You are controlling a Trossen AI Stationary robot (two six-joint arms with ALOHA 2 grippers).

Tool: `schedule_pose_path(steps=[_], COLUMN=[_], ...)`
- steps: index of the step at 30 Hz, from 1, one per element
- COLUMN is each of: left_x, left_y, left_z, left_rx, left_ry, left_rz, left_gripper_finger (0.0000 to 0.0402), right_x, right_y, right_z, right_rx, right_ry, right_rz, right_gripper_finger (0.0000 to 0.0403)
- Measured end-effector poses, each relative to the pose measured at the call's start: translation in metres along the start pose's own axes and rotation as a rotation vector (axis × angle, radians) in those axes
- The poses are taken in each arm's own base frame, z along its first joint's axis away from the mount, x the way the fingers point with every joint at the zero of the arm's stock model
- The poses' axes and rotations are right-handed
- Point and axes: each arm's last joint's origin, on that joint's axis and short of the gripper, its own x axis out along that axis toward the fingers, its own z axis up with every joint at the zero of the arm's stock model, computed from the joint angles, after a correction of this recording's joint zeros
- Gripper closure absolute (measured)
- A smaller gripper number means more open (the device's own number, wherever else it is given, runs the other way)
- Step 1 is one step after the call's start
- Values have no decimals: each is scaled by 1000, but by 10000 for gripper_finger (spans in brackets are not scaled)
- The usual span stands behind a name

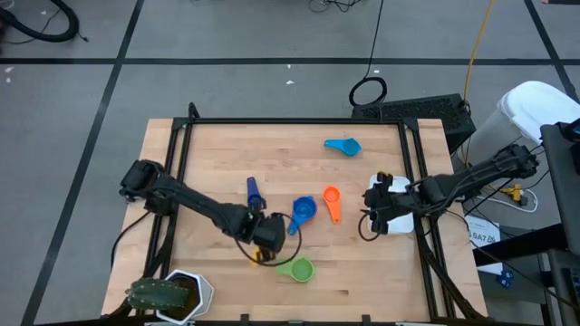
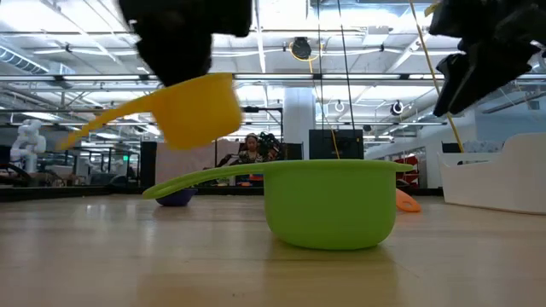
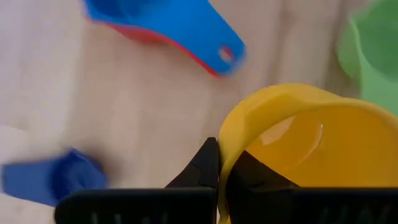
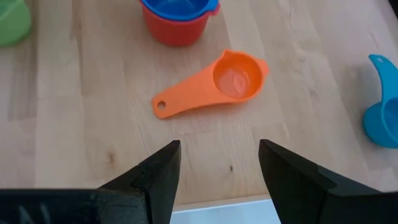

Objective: Nest measuring cups in basket
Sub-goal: Stack the yellow measuring cup on top of the blue measuring cup

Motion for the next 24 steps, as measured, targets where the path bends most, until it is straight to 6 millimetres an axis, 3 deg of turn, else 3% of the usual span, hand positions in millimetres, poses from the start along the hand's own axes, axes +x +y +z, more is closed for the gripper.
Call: schedule_pose_path(steps=[13,24], left_x=[-8,-2], left_y=[48,80], left_z=[48,71], left_rx=[-162,-209], left_ry=[-171,-288], left_rz=[115,120], left_gripper_finger=[397,397], right_x=[26,27], right_y=[1,4], right_z=[-27,-20], right_rx=[31,37], right_ry=[50,-30], right_rz=[11,48], right_gripper_finger=[193,193])
